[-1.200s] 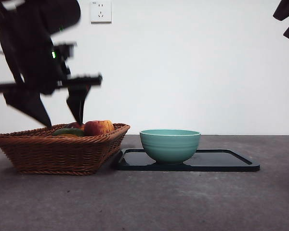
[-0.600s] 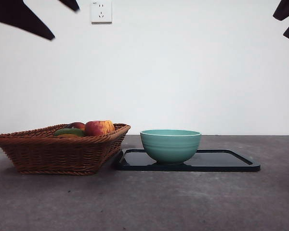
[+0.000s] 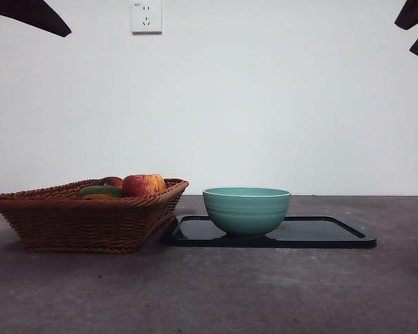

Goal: Pick up the wifruite, put it on the bowl, pick up the plate, put it on desk

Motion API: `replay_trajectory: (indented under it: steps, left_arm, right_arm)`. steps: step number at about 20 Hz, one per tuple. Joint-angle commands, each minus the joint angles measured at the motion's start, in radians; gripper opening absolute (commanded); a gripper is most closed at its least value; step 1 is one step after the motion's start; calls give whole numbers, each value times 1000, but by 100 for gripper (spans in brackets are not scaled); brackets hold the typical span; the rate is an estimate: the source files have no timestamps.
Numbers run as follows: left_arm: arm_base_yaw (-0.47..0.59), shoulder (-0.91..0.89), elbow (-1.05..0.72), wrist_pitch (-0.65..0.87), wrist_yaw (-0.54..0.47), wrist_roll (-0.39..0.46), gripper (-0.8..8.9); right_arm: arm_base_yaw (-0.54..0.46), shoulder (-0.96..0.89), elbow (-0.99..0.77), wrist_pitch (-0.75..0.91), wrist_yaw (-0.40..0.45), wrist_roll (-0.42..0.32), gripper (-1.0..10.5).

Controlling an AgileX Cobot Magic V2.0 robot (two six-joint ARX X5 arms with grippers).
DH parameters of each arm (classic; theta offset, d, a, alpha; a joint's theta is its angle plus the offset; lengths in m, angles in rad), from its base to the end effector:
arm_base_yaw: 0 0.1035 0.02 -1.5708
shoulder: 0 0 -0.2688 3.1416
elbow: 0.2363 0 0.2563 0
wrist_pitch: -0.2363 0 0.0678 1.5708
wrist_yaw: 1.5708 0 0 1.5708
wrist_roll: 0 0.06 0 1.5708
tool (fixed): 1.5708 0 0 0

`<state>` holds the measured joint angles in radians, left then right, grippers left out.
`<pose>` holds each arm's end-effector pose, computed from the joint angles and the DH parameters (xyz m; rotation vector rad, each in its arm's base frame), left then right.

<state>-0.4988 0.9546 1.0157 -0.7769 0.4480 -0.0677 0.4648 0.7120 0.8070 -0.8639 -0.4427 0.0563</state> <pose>0.1647 -0.1193 0.3180 -0.0409 0.7723 -0.8792 0.1195 0.0887 0.2776 0.0409 0.8187 0.8385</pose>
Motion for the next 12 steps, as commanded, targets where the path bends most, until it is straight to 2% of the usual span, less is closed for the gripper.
replay_trajectory:
  steps: [1,5,8,10,12]
  left_arm:
    - [-5,7,12,8,6,16,312]
    - [-5,7,11,8,5,16,312]
    - [-5,7,11,8,6,23,312]
    - [-5,7,11,8,6,27,312]
    - [-5,7,11,7,5,27,312]
  right_arm:
    - [6,5,11,5,-2,-1,171]
    - [6,5,11,12,7,36,172]
    - [3,16,20,101,37,136,211]
    - [-12,62,71,140,94,180,288]
    - [-38,150,157,137,137,179,288]
